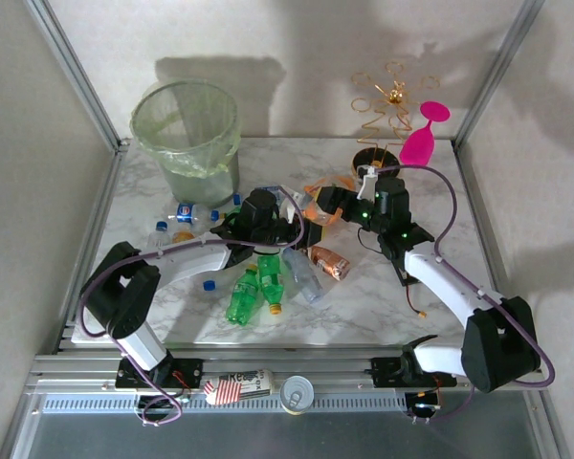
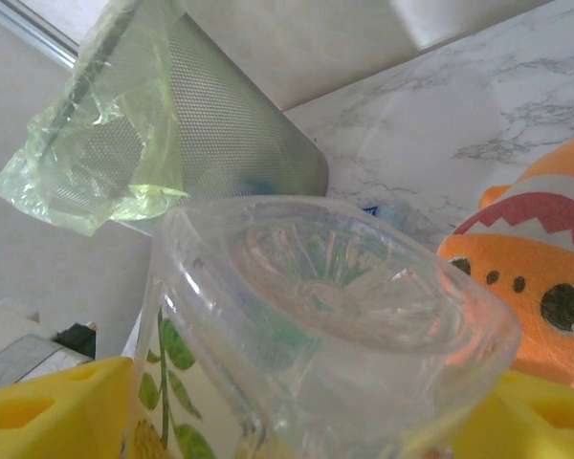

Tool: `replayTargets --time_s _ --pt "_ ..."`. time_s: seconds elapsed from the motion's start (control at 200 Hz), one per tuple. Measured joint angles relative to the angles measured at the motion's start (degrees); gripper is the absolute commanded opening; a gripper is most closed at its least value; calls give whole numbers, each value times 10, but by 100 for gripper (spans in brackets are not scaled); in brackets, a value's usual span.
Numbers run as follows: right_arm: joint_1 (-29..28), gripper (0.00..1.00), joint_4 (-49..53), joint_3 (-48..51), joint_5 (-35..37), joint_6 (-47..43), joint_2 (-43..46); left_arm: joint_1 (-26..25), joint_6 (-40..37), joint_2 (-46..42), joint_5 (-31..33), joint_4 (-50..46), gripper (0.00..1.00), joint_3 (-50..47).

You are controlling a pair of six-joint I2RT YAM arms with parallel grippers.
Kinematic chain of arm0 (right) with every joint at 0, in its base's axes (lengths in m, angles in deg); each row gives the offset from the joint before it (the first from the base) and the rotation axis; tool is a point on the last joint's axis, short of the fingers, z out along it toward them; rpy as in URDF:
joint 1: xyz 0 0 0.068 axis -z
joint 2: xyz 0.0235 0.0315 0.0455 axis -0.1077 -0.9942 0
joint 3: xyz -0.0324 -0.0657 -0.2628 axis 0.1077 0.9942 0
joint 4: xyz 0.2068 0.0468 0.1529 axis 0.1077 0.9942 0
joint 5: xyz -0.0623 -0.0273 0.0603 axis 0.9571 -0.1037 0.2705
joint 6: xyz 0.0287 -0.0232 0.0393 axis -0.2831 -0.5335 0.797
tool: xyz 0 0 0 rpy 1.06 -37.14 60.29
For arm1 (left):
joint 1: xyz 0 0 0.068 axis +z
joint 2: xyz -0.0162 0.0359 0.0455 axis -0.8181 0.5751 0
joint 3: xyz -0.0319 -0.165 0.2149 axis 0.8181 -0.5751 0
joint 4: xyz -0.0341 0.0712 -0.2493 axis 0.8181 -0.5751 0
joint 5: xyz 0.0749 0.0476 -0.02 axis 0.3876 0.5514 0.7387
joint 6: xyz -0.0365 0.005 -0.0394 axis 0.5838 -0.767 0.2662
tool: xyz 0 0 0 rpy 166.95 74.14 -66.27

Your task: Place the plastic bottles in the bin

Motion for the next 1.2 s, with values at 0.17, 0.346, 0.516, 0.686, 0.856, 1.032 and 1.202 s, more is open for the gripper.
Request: replayTargets --time_s 0.17,0.346,0.516,0.686,0.856,1.032,1.202 --pt "-2 91 20 -9 48 -7 34 8 8 -31 63 0 0 0" --pt "-2 99 23 -1 74 -5 53 30 6 -82 127 -33 0 8" --pt "-2 99 16 31 75 -2 59 64 -17 -114 196 -91 0 64" --pt "-2 99 17 41 71 -2 54 140 -49 -129 260 -139 0 165" --pt "-2 99 16 52 73 -2 54 231 -65 -121 300 -167 0 259" --pt "-2 99 23 53 82 -7 56 287 -68 -65 317 -208 0 341" --pt "-2 99 33 54 93 -17 64 307 -70 19 333 -277 0 405"
